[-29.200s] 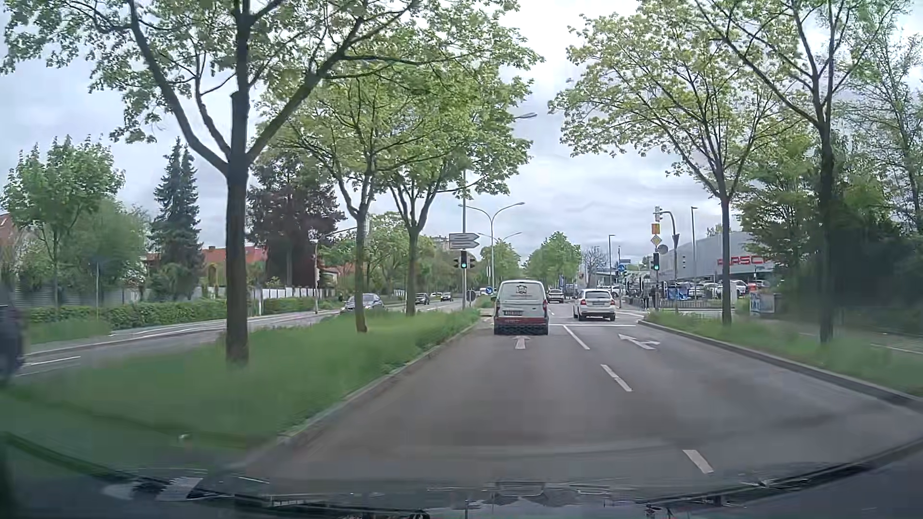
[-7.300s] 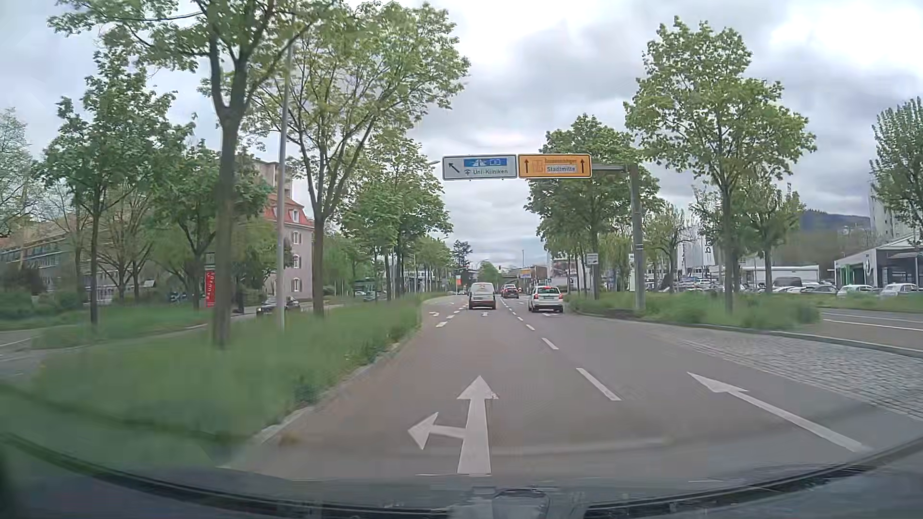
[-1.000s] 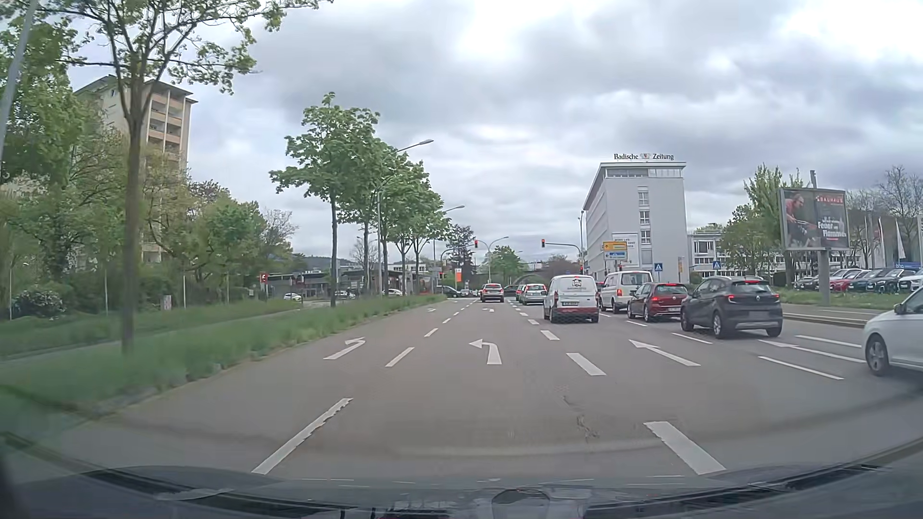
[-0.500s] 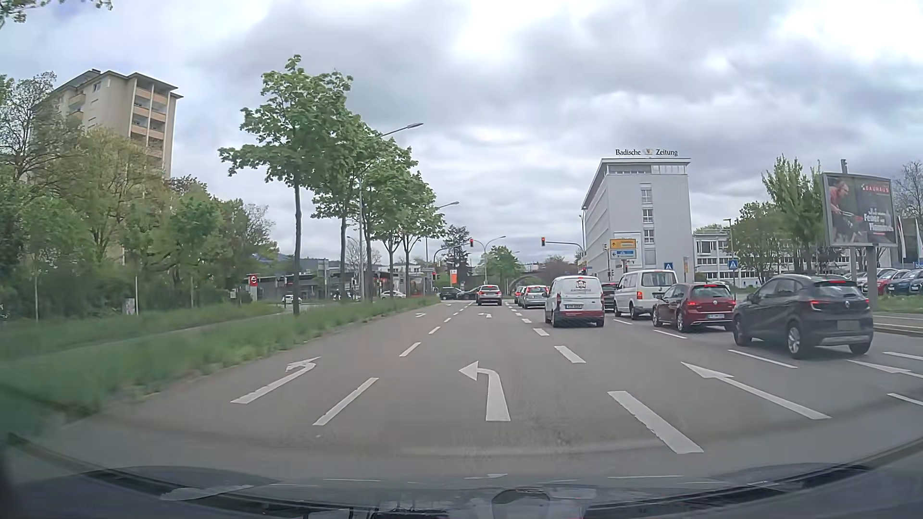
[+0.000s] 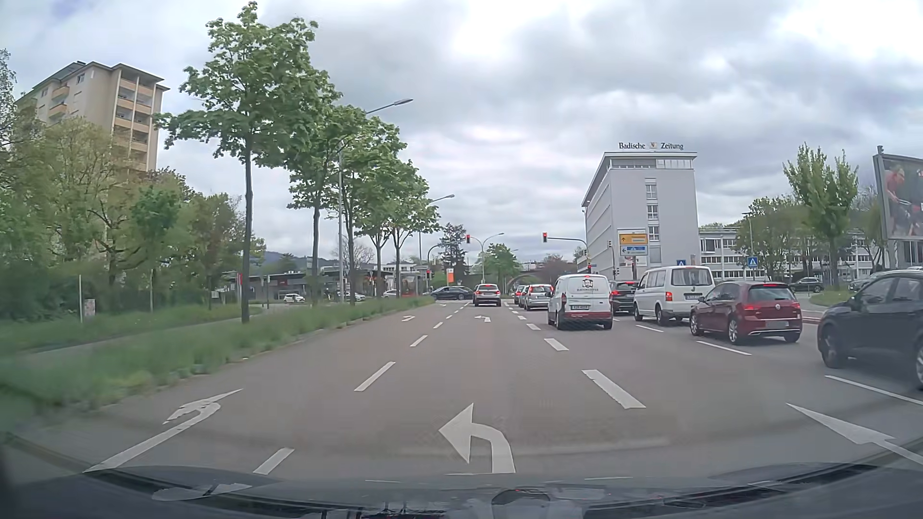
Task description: Follow the waypoints while adhering to traffic rules and regulations
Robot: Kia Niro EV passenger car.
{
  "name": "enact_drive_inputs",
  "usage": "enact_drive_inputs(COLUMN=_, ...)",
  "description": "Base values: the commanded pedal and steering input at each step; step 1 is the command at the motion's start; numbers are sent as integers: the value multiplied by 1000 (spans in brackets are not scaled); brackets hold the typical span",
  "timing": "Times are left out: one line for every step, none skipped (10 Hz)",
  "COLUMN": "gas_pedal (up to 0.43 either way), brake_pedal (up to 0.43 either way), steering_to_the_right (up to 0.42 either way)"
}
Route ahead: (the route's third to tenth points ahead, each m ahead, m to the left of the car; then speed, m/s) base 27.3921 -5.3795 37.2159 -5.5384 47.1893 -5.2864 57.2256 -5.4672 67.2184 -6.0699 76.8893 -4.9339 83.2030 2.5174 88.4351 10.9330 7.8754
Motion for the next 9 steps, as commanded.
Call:
enact_drive_inputs(gas_pedal=0, brake_pedal=0, steering_to_the_right=4)
enact_drive_inputs(gas_pedal=0, brake_pedal=0, steering_to_the_right=4)
enact_drive_inputs(gas_pedal=0, brake_pedal=0, steering_to_the_right=3)
enact_drive_inputs(gas_pedal=0, brake_pedal=0, steering_to_the_right=2)
enact_drive_inputs(gas_pedal=0, brake_pedal=0, steering_to_the_right=2)
enact_drive_inputs(gas_pedal=0, brake_pedal=0, steering_to_the_right=2)
enact_drive_inputs(gas_pedal=0, brake_pedal=0, steering_to_the_right=2)
enact_drive_inputs(gas_pedal=0, brake_pedal=0, steering_to_the_right=2)
enact_drive_inputs(gas_pedal=0, brake_pedal=0, steering_to_the_right=2)
